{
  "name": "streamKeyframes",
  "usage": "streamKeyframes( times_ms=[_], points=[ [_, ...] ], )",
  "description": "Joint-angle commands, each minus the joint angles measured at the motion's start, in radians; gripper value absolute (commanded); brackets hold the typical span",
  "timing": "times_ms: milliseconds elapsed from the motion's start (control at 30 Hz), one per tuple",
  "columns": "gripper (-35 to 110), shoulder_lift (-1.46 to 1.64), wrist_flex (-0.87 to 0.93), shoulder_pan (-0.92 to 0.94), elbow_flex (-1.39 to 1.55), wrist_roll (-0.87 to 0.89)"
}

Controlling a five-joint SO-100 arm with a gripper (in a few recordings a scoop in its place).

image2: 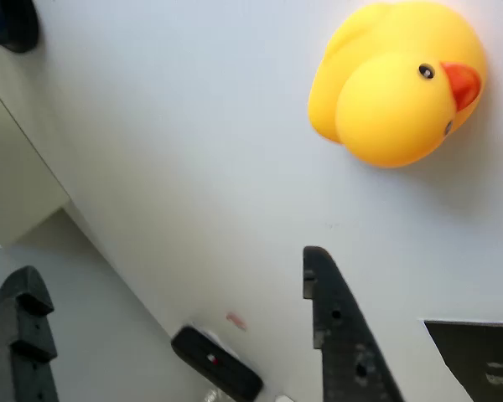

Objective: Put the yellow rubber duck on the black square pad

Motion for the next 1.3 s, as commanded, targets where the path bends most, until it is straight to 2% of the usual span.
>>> streamKeyframes(
  times_ms=[0, 200, 433, 700, 967, 1267],
  points=[
    [34, 0.012, -0.006, 0.058, 0.011, -0.011],
    [34, 0.012, 0.006, 0.037, 0.012, -0.008],
    [34, 0.029, 0.011, -0.247, 0.014, -0.003],
    [34, 0.029, 0.069, -0.42, 0.002, 0.034],
    [34, 0.032, 0.086, -0.433, -0.002, 0.041],
    [34, 0.173, 0.074, -0.434, -0.002, 0.152]
  ],
)
